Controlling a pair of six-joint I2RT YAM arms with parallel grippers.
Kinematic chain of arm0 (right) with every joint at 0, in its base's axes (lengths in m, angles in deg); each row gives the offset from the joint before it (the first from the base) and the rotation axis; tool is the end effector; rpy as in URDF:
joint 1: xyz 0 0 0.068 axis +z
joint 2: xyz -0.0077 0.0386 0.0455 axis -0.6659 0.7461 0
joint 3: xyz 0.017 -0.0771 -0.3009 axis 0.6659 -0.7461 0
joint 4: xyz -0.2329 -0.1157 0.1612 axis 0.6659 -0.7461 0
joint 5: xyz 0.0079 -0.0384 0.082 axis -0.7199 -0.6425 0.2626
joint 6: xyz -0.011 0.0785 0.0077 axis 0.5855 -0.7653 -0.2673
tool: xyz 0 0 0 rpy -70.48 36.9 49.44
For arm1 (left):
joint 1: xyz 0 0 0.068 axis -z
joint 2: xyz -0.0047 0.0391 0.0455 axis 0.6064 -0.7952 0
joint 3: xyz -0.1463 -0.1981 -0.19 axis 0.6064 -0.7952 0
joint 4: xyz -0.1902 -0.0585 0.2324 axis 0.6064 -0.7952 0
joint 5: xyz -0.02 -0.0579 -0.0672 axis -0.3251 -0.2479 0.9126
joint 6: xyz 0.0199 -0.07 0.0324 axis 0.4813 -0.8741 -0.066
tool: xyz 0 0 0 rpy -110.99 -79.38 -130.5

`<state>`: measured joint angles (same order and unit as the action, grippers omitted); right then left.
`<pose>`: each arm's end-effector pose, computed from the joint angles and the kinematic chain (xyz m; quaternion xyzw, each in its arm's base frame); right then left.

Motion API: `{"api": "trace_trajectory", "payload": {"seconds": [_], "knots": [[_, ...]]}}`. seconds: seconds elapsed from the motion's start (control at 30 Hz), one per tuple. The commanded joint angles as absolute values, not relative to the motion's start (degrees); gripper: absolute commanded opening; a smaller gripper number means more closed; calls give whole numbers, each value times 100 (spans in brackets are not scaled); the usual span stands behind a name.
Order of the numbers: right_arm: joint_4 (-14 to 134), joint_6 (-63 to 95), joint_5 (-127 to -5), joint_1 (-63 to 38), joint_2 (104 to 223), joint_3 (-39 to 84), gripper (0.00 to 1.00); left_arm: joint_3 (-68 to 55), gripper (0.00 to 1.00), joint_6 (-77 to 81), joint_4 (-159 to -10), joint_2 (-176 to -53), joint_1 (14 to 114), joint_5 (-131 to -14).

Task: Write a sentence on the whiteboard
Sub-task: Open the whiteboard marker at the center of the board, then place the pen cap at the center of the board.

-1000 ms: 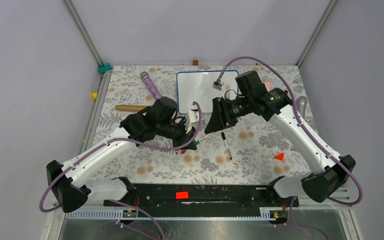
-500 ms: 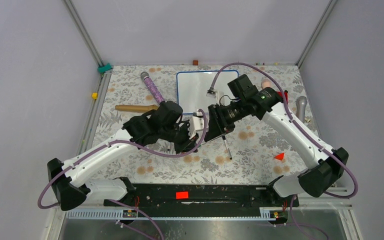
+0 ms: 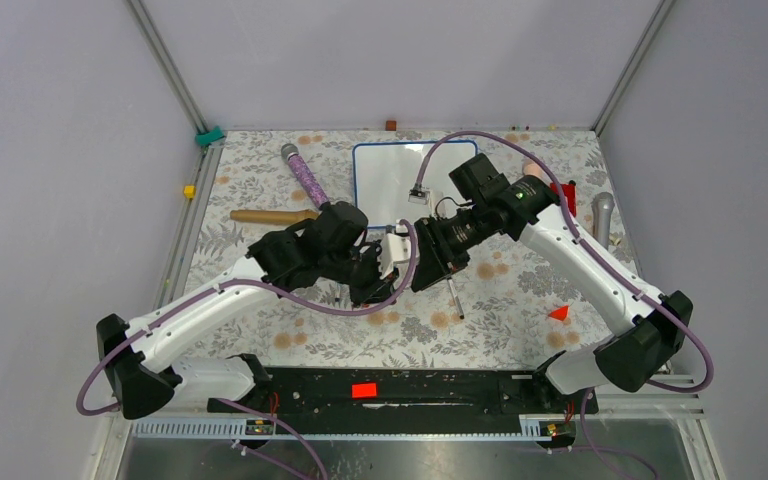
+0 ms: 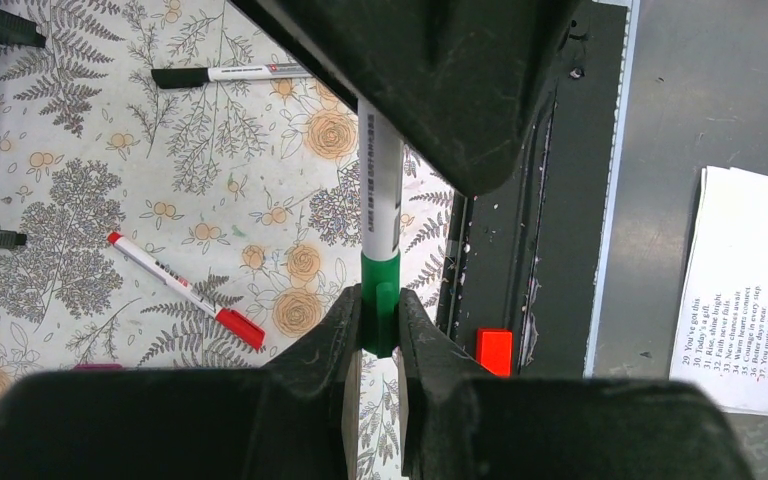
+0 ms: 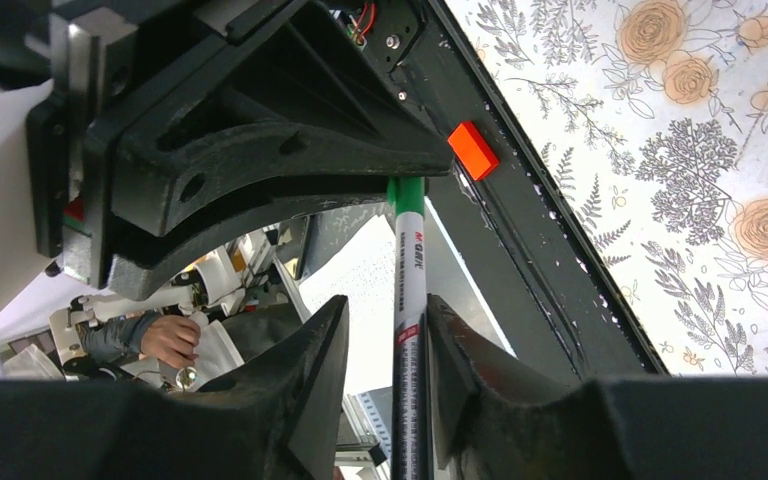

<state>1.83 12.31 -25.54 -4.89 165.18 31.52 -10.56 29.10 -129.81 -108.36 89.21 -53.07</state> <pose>0.2374 0.2420 0.3842 -0.3132 0.8250 0.4637 0.0794 0.1625 -0.2587 0.3542 0.5717 0.6958 -0.3272 0.2863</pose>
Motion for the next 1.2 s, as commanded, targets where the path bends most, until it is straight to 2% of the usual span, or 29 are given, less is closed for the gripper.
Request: {"api": "trace_trajectory", "payload": {"seconds": [0.0, 0.17, 0.3, 0.4, 0.6, 0.77, 1.17], "knots": [[272, 1148, -2427, -402, 16481, 3131, 37, -762, 0, 3068, -12785, -10891, 8957, -5423], [473, 1047, -2425, -396, 16443, 3065, 34, -771, 0, 3091, -12785, -10900, 8975, -5399], [542, 991, -2424, -396, 16440, 3067, 9, -793, 0, 3097, -12785, -10888, 8981, -5483], [485, 1074, -2461, -400, 16395, 3072, 0, -848, 0, 3097, -12784, -10860, 8988, -5590], [-583, 2016, -2721, -704, 16283, 3320, 0, -1346, 0, 3266, -12751, -10582, 8980, -5953], [-334, 1764, -2520, -1315, 15910, 2915, 0, -1805, 0, 3347, -12767, -10436, 8972, -6670], [-353, 1644, -2974, -1457, 15766, 2852, 0, -2101, 0, 3135, -12677, -10478, 8932, -7408]]}}
